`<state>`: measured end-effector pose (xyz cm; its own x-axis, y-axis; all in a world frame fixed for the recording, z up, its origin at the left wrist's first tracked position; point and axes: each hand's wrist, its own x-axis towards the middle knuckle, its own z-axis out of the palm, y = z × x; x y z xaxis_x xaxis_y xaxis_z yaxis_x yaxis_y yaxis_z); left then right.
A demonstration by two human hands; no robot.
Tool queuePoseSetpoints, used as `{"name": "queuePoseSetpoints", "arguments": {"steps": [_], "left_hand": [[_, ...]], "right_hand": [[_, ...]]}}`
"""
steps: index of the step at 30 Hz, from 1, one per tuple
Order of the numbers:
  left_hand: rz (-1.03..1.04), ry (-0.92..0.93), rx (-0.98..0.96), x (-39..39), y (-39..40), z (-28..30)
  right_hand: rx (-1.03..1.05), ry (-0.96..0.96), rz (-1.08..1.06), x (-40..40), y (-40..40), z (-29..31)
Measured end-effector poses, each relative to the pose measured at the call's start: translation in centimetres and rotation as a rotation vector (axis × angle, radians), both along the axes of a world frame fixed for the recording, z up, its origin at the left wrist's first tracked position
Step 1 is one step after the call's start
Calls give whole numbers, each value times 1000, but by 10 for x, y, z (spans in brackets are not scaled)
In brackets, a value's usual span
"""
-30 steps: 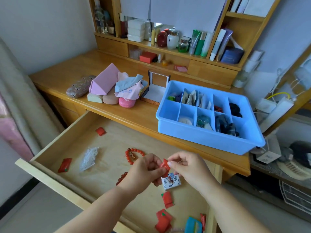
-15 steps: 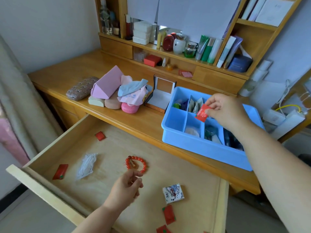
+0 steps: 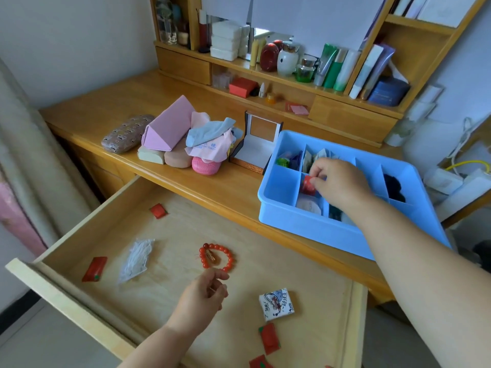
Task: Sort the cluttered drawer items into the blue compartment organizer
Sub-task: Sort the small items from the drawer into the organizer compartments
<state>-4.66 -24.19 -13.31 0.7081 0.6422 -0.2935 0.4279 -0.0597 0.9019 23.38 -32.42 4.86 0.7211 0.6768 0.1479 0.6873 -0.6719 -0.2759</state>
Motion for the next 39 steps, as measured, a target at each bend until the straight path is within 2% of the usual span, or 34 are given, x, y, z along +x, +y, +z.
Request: {"name": "queuePoseSetpoints", "arguments": {"steps": [2,5,7,11,13,16,18,22,25,28,31,34,39], "left_hand": [[-96,40,179,4,-3,0],[-327,80,449,31,-18,7],[-446,121,533,57,-31,7],[-621,410,683,92,-51,-1],[-648,511,661,96,-54,-4],[-681,492,697,87,-56,4],[-656,374,661,75,-52,24],[-658,-11,172,46,-29,101],[-676,-229,0,48,1,174],[-497,-332,155,87,27,224],[-373,-367,308,142,35,233],[-445,-306,393,186,31,213],[-575,-150,725,222,31,181]], "right_hand": [[233,-12,-49,0,-8,4],[555,177,-68,-11,-21,10],[637,277,-76,-25,-30,11],[898,585,-70,-58,-62,3],[970,734,-36,-75,-81,-6],[919,852,-36,-97,-101,-29],[884,860,-54,-105,-108,-42],[878,756,-61,-110,-112,-52],[907,717,-90,-115,-109,-53],[917,689,-69,-119,-108,-54],[874,640,-43,-119,-114,-53],[835,599,-58,-114,-124,-53],[817,595,-72,-108,-136,-51]]}}
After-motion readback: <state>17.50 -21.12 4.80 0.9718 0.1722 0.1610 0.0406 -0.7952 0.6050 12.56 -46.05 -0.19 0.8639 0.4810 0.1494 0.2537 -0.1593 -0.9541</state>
